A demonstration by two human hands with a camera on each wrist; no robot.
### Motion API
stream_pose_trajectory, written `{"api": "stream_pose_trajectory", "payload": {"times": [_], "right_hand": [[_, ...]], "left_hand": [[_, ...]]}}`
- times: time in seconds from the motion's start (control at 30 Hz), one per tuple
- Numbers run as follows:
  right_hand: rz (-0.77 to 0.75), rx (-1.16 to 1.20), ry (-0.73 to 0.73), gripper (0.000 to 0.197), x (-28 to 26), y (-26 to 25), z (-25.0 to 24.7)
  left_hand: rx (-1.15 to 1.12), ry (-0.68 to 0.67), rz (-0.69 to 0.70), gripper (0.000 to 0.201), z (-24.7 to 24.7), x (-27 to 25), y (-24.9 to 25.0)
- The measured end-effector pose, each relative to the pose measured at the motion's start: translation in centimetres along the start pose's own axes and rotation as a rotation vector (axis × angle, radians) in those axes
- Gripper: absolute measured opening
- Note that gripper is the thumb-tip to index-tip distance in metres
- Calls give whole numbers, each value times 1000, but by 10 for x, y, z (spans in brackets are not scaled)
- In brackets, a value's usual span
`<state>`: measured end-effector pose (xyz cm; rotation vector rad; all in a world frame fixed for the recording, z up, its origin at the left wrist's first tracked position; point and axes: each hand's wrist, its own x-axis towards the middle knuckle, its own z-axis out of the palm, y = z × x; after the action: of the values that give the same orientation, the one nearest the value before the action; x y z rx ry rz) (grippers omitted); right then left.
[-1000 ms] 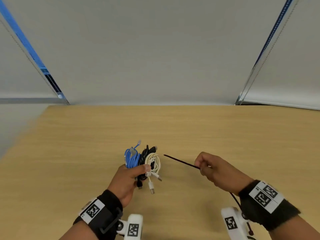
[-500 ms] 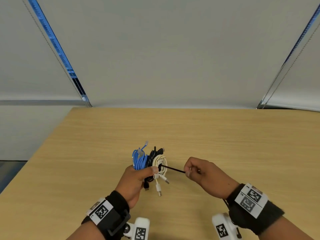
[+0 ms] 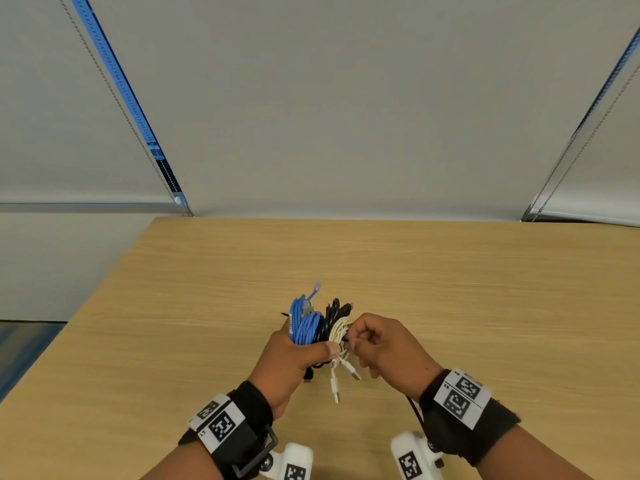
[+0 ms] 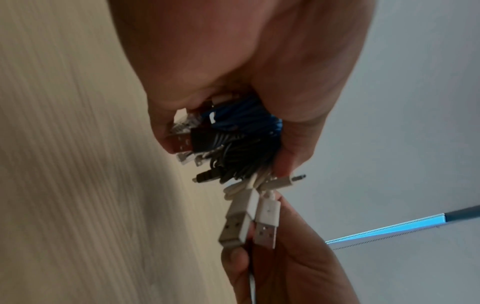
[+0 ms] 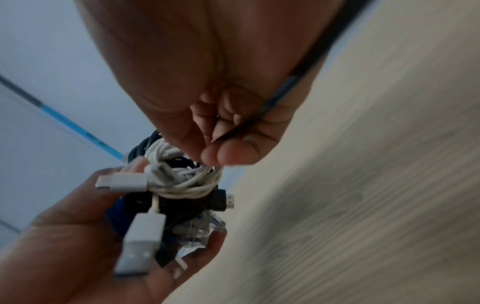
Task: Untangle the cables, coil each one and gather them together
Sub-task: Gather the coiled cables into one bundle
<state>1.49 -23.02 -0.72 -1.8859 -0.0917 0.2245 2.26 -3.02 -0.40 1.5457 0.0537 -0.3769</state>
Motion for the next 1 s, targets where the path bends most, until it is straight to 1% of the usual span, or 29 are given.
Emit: {"api": "stream_pose_trajectory", "payload": {"times": [0.07,0.13,0.2,0.3,0.4,0.53,0.6,0.67,0.73,0.77,0.83,0.93,1.0], "right_hand": [[21,80,-11,30,-1,1,-1],[19,75,-3,36,-4,3,-1],[1,68,43,34,-5,4,0],[-22,95,127,25,-4,7,2],[-41,106,145,23,-3,10,1],[-86,76,164,20,-2,9,2],[-66,137,173,20,-1,10,2],[-30,210,176,20,0,12,1],[13,288,167,18,-1,14,0],[34,333,158,17,-1,15,1],[81,415,146,20,-2,17,2],[162,532,113,30,-1,18,1],[206,594,73,35,-2,20,2]], "left_hand": [[41,38,11,57,-1,2,1],[58,45,21,62,0,2,1],[55,31,32,62,4,2,1],[63,27,55,59,6,3,2],[99,42,75,54,7,4,2],[152,21,83,60,9,2,4],[174,-16,89,56,9,2,4],[184,-55,93,48,8,1,4],[169,-94,65,49,6,1,2],[137,-95,31,51,6,1,2],[56,-68,-20,49,7,0,2],[40,-16,-35,39,6,1,1],[42,-16,-52,36,5,1,1]]}}
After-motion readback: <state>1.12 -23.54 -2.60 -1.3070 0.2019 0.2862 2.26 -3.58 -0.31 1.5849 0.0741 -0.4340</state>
